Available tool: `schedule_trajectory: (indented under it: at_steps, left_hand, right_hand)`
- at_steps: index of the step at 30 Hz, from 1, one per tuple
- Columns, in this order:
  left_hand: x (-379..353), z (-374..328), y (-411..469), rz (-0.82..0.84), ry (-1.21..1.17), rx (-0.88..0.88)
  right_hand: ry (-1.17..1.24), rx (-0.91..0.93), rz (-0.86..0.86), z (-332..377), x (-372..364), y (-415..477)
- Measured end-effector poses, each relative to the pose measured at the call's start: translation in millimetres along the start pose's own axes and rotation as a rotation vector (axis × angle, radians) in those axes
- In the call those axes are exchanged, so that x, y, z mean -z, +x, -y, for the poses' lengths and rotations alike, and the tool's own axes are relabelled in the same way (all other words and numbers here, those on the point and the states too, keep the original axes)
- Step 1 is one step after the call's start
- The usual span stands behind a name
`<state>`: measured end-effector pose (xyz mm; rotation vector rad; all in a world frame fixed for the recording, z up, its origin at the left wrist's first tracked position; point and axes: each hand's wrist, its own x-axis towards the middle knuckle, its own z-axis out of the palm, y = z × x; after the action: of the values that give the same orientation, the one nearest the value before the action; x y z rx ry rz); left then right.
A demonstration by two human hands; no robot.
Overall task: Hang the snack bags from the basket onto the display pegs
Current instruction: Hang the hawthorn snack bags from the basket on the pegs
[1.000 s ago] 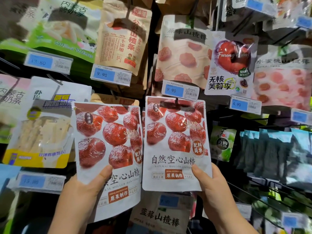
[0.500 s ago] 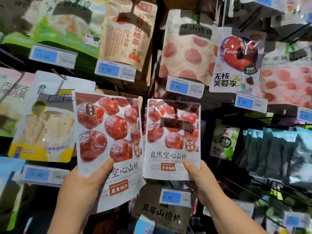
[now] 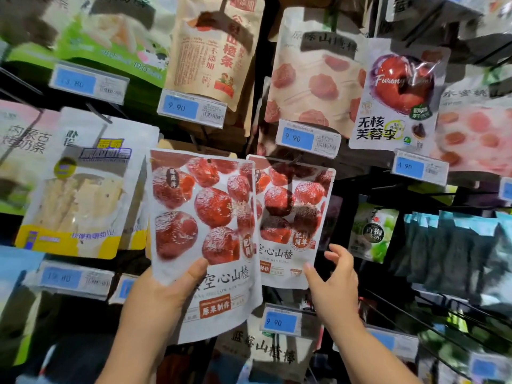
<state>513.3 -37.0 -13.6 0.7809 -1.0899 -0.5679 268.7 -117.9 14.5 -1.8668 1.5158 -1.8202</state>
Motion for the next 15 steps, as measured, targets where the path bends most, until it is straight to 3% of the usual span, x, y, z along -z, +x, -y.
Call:
schedule_trajectory:
  at_steps: [2,4,7,12,15]
  left_hand:
    - [-8,0,1,0.06,-0.023,0.009]
    - [-11,4,4,0.029,-0.033,0.032]
    - [-15,6,2,-0.004,-0.006,0.053]
    - [-11,3,-2,-0.1,0.029,0.006]
    - [-10,2,-2,-0.061,-0.066,0.018]
  right_hand:
    - [-0.009,0.145,-0.024,13,6,-9]
    - [0.037,0.175,0.109,27,9,-17]
    - [0.093,0.113,0.329,36,10,-26]
    - [0.117,0.031,0.488,36,6,-32]
    - [0.147,-0.025,0.593,38,3,-31]
